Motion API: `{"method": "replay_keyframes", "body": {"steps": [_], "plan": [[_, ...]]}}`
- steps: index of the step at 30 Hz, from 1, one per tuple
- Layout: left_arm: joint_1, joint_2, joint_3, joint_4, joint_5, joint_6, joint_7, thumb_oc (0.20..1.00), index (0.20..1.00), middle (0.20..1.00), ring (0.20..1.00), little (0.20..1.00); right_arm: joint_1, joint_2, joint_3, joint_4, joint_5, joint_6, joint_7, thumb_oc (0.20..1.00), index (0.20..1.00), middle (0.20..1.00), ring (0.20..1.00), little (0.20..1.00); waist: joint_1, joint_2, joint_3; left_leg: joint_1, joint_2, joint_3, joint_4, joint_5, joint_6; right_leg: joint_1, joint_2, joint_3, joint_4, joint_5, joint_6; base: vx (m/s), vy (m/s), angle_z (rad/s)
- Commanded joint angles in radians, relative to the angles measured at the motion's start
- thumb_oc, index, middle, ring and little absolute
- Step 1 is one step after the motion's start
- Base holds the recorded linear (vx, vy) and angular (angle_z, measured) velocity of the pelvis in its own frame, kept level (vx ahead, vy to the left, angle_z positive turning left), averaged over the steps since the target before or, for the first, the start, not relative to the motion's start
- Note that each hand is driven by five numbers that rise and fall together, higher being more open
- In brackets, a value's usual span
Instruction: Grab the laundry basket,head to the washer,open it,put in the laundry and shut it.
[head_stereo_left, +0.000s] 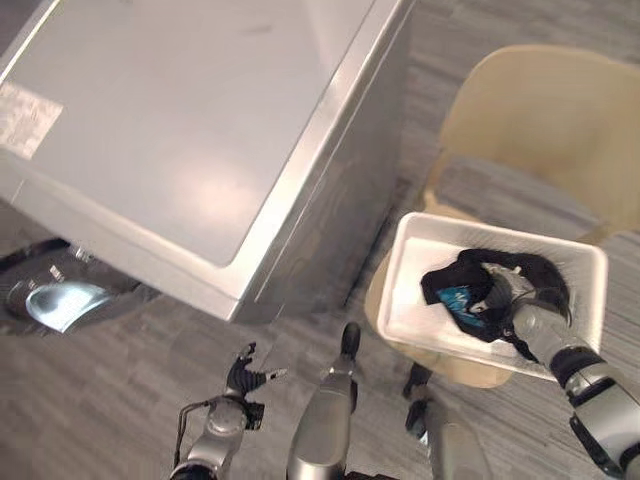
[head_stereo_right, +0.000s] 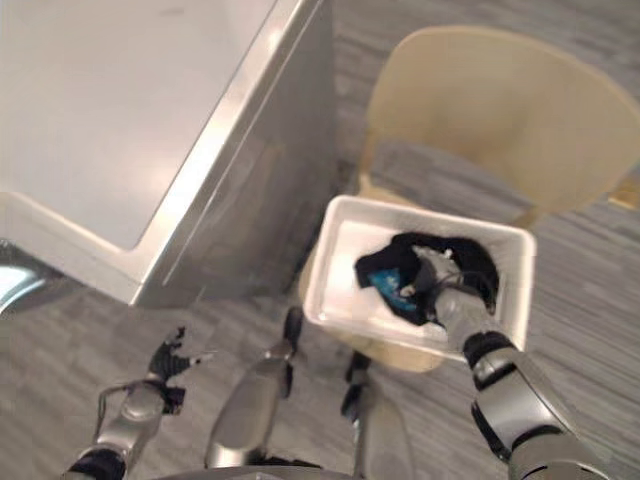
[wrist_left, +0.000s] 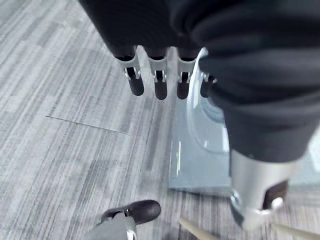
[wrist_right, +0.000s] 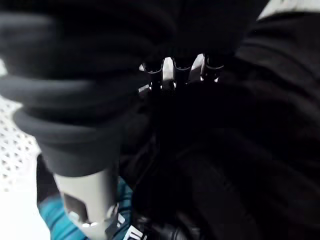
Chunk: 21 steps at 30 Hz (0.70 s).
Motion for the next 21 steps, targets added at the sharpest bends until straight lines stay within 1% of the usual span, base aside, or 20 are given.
{"method": "replay_keyframes", "body": {"steps": [1,2,3,4,6,7,10,11,15,16,17,20,21], "plan": [[-0.011,0.033,-0.029,-0.008,-0.081,-0.044,0.028,1.0,1.0,1.0,1.0,1.0,0.006,-0.005,0.032,0.067,0.083,0.007,-0.04,0.853,0.853,0.853,0.853,0.853,-0.003,-0.005,-0.051,-0.093,-0.03,0.024,-0.009,0.043,-0.018,-0.017,-0.028,0.005,0.131,-0.18,0.043,-0.06,-0.015,-0.02],[-0.019,0.034,-0.035,-0.012,-0.085,-0.044,0.028,1.0,1.0,1.0,1.0,1.0,-0.001,0.001,0.008,0.09,0.128,0.009,-0.036,0.492,0.492,0.492,0.492,0.492,0.001,0.001,-0.048,-0.098,-0.03,0.022,-0.013,0.049,-0.021,-0.024,-0.03,0.001,0.133,-0.181,0.042,-0.02,-0.013,0.06],[-0.03,0.028,-0.035,-0.015,-0.095,-0.04,0.026,1.0,1.0,1.0,1.0,1.0,0.018,0.009,-0.031,0.074,0.211,0.004,-0.03,0.2,0.2,0.2,0.2,0.2,0.002,0.008,-0.047,-0.099,-0.029,0.02,-0.022,0.058,-0.025,-0.022,-0.029,-0.005,0.133,-0.186,0.042,-0.02,-0.013,0.17],[-0.03,0.029,-0.035,-0.015,-0.095,-0.04,0.026,1.0,1.0,1.0,1.0,1.0,0.018,0.009,-0.032,0.074,0.211,0.004,-0.03,0.2,0.2,0.2,0.2,0.2,0.002,0.008,-0.047,-0.099,-0.029,0.02,-0.023,0.058,-0.025,-0.021,-0.029,-0.005,0.132,-0.186,0.042,0.01,-0.015,0.21],[-0.029,0.016,-0.028,-0.016,-0.101,-0.033,0.024,1.0,1.0,1.0,1.0,1.0,0.077,0.023,-0.107,-0.025,0.351,-0.019,-0.021,0.2,0.2,0.2,0.2,0.2,-0.01,0.004,-0.054,-0.08,-0.028,0.018,-0.044,0.061,-0.027,0.001,-0.028,-0.012,0.12,-0.194,0.042,0.03,-0.02,0.18],[-0.029,0.016,-0.029,-0.016,-0.101,-0.033,0.024,1.0,1.0,1.0,1.0,1.0,0.077,0.023,-0.107,-0.026,0.351,-0.019,-0.021,0.2,0.2,0.2,0.2,0.2,-0.01,0.004,-0.054,-0.079,-0.028,0.018,-0.045,0.061,-0.027,0.001,-0.028,-0.012,0.12,-0.194,0.042,0.03,-0.016,0.09],[-0.016,0.016,-0.02,-0.031,-0.094,-0.027,0.019,1.0,1.0,1.0,1.0,1.0,0.126,0.026,-0.176,-0.127,0.454,-0.04,-0.017,0.2,0.2,0.2,0.2,0.2,-0.027,-0.005,-0.062,-0.05,-0.027,0.022,-0.059,0.053,-0.026,0.029,-0.026,-0.008,0.104,-0.197,0.043,0.0,0.0,0.0],[-0.006,0.017,-0.014,-0.043,-0.092,-0.026,0.017,1.0,1.0,1.0,1.0,1.0,0.149,0.029,-0.211,-0.176,0.503,-0.05,-0.013,0.2,0.2,0.2,0.2,0.2,-0.035,-0.012,-0.069,-0.036,-0.025,0.026,-0.062,0.049,-0.026,0.041,-0.025,-0.005,0.098,-0.196,0.044,0.04,0.025,0.03],[0.028,0.016,0.01,-0.079,-0.084,-0.019,0.004,1.0,1.0,1.0,1.0,1.0,0.239,0.04,-0.294,-0.36,0.619,-0.093,0.009,0.2,0.2,0.2,0.2,0.2,-0.057,-0.036,-0.089,0.009,-0.021,0.042,-0.061,0.023,-0.017,0.075,-0.026,0.012,0.084,-0.193,0.05,0.06,0.041,-0.06],[0.037,0.012,0.024,-0.082,-0.074,-0.012,-0.004,1.0,1.0,1.0,1.0,1.0,0.29,0.045,-0.315,-0.459,0.64,-0.102,0.031,0.2,0.2,0.2,0.2,0.2,-0.069,-0.051,-0.104,0.031,-0.021,0.048,-0.057,0.007,-0.011,0.101,-0.028,0.02,0.071,-0.192,0.053,0.07,0.035,-0.12],[0.038,0.013,0.023,-0.082,-0.074,-0.012,-0.004,1.0,1.0,1.0,1.0,1.0,0.291,0.045,-0.315,-0.46,0.639,-0.101,0.031,0.2,0.2,0.2,0.2,0.2,-0.068,-0.051,-0.104,0.031,-0.021,0.048,-0.057,0.006,-0.011,0.101,-0.028,0.02,0.071,-0.192,0.053,0.09,0.039,-0.21],[0.055,0.003,0.04,-0.093,-0.06,-0.004,-0.016,1.0,1.0,1.0,1.0,1.0,0.367,0.061,-0.347,-0.583,0.674,-0.119,0.069,0.2,0.2,0.2,0.2,0.2,-0.086,-0.069,-0.135,0.064,-0.026,0.056,-0.044,-0.022,0.0,0.147,-0.032,0.025,0.042,-0.186,0.061,0.1,0.058,-0.2],[0.07,0.0,0.049,-0.102,-0.053,0.002,-0.023,1.0,1.0,1.0,1.0,1.0,0.406,0.077,-0.368,-0.644,0.703,-0.121,0.095,0.2,0.2,0.2,0.2,0.2,-0.095,-0.08,-0.152,0.092,-0.032,0.064,-0.039,-0.039,0.006,0.179,-0.037,0.032,0.029,-0.186,0.066,0.09,0.062,-0.03]]}}
